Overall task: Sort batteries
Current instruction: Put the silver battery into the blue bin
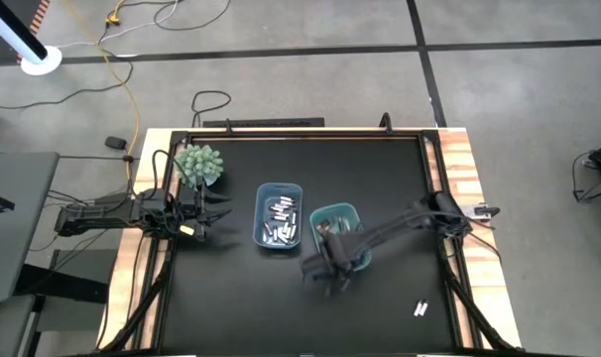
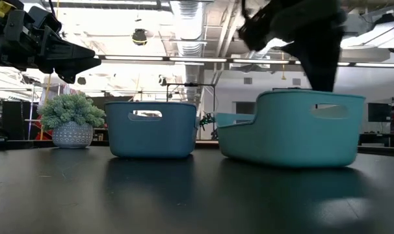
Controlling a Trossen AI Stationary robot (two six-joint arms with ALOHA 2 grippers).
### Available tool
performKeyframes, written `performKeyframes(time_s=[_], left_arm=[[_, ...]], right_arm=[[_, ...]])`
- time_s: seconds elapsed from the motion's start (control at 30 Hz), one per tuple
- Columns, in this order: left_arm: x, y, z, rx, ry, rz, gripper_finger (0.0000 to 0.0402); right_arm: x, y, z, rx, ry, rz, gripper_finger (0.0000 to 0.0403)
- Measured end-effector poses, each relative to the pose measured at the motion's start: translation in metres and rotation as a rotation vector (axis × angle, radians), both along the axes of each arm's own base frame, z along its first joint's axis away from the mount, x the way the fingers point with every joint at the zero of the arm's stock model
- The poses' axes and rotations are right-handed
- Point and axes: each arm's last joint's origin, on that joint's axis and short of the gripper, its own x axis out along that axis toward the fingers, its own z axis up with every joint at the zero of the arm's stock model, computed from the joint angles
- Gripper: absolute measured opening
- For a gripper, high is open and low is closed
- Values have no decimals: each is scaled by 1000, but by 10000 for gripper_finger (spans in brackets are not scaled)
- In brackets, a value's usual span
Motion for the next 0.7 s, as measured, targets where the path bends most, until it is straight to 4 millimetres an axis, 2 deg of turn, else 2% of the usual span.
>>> performKeyframes(time_s=[0.13,0.4,0.53,0.7], left_arm=[[0,0,0,0,0,0,158],[0,0,0,0,0,0,158],[0,0,0,0,-1,0,158],[0,0,0,0,-1,0,158]], right_arm=[[-6,15,4,-78,-64,-8,378],[-3,2,19,-134,-183,-38,378],[-18,-1,46,-167,-251,-65,378],[-54,11,88,-144,-398,-97,378]])
